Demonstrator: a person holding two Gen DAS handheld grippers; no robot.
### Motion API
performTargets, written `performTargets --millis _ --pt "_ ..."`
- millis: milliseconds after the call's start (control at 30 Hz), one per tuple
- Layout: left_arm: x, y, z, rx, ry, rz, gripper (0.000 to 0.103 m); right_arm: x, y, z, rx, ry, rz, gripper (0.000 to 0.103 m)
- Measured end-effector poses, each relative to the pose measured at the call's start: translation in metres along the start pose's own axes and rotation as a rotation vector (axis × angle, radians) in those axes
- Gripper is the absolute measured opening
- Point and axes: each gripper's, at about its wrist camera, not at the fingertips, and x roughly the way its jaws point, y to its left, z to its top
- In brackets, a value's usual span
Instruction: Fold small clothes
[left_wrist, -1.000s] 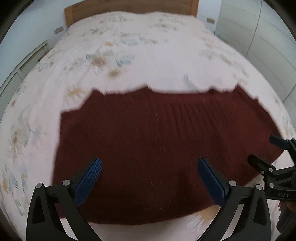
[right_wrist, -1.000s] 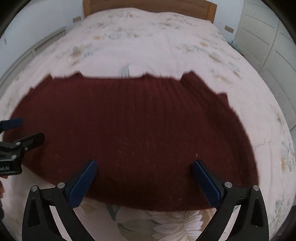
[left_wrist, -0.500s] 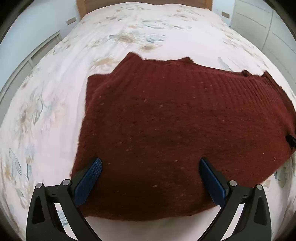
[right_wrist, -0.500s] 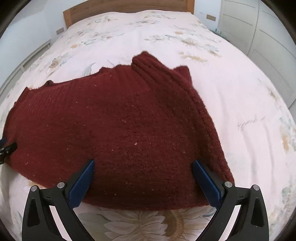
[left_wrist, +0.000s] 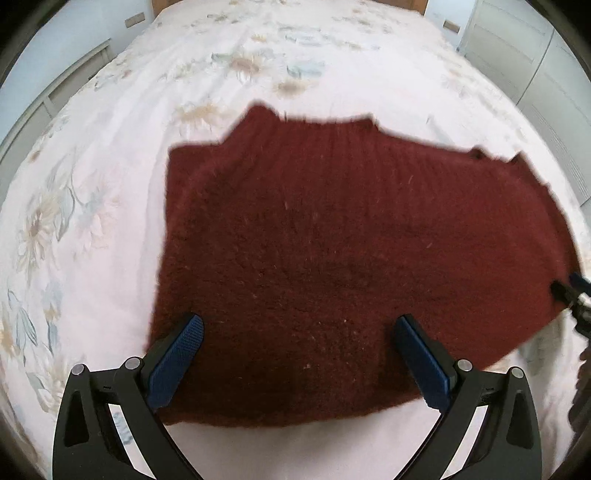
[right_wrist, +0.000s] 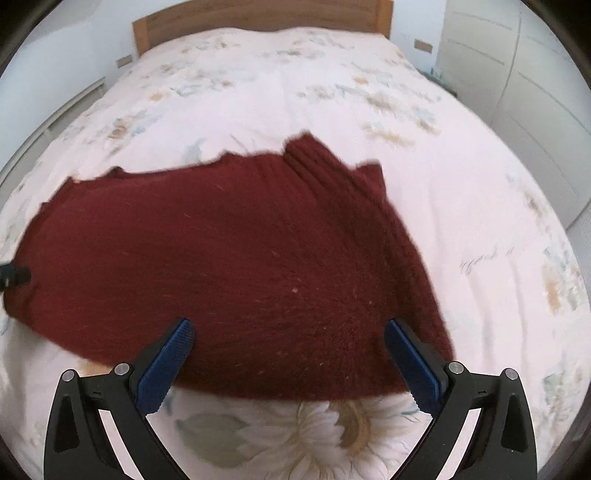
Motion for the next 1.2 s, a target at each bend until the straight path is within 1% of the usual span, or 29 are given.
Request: performTargets --millis 33,133,200,267,300,333,367,400,433,500,533,633,800,833,867,933,1000,1067,1133,1200 --pt "-0.009 0.007 0.005 -0.008 -0.023 -0.019 0.102 -0.009 0.001 0.001 -0.010 -0.014 0.003 0.103" --pt "-0.028 0.030 0.018 -0.036 -0.062 -0.021 0.102 -0.033 0.004 0.001 -0.026 -0.037 0.002 0.103" --pt "-0.029 0.046 0.022 -0.060 -0.057 -0.035 0.102 -0.044 0.004 -0.001 -0.022 -0.038 0.003 0.103" --pt "-0.020 0.066 0.025 -0.108 -0.028 -0.046 0.102 -0.050 0.002 -0.007 -0.013 -0.034 0.002 0.103" --pt "-0.016 0.065 0.020 -0.124 -0.014 -0.046 0.102 -0.053 0.002 -0.012 -0.010 -0.028 -0.002 0.103" --pt "-0.007 0.073 0.018 -0.151 0.010 -0.057 0.102 -0.053 0.001 -0.015 -0.009 -0.023 -0.008 0.103" --pt "0.000 0.081 0.017 -0.174 0.027 -0.077 0.102 -0.053 0.001 -0.017 -0.007 -0.018 -0.014 0.103" --pt "0.012 0.088 0.014 -0.213 0.056 -0.112 0.101 -0.054 -0.001 -0.020 -0.003 -0.010 -0.021 0.103" --pt "0.016 0.096 0.010 -0.240 0.075 -0.131 0.101 -0.052 -0.004 -0.023 0.003 -0.001 -0.025 0.103" --pt "0.027 0.101 0.005 -0.290 0.110 -0.162 0.101 -0.051 -0.011 -0.029 0.020 0.013 -0.035 0.103" --pt "0.032 0.101 0.002 -0.302 0.110 -0.176 0.101 -0.050 -0.015 -0.031 0.030 0.021 -0.041 0.103" --pt "0.035 0.097 -0.003 -0.284 0.082 -0.184 0.102 -0.049 -0.025 -0.038 0.053 0.038 -0.059 0.103" --pt "0.038 0.089 0.000 -0.218 0.097 -0.216 0.100 -0.045 -0.035 -0.043 0.092 0.051 -0.062 0.103" --pt "0.037 0.087 0.000 -0.213 0.098 -0.226 0.093 -0.045 -0.036 -0.043 0.094 0.053 -0.060 0.103" --pt "0.037 0.085 0.001 -0.210 0.099 -0.240 0.083 -0.044 -0.037 -0.043 0.095 0.056 -0.059 0.103" --pt "0.036 0.082 0.001 -0.213 0.104 -0.268 0.070 -0.043 -0.038 -0.044 0.099 0.057 -0.058 0.103" --pt "0.033 0.077 0.001 -0.204 0.113 -0.276 0.058 -0.044 -0.039 -0.044 0.110 0.055 -0.054 0.103" --pt "0.033 0.073 0.003 -0.185 0.133 -0.307 0.038 -0.045 -0.041 -0.042 0.125 0.047 -0.038 0.103" --pt "0.029 0.071 0.008 -0.179 0.144 -0.328 0.032 -0.048 -0.041 -0.042 0.128 0.040 -0.028 0.103" --pt "0.015 0.066 0.011 -0.169 0.133 -0.330 0.030 -0.051 -0.043 -0.040 0.131 0.031 -0.022 0.103"
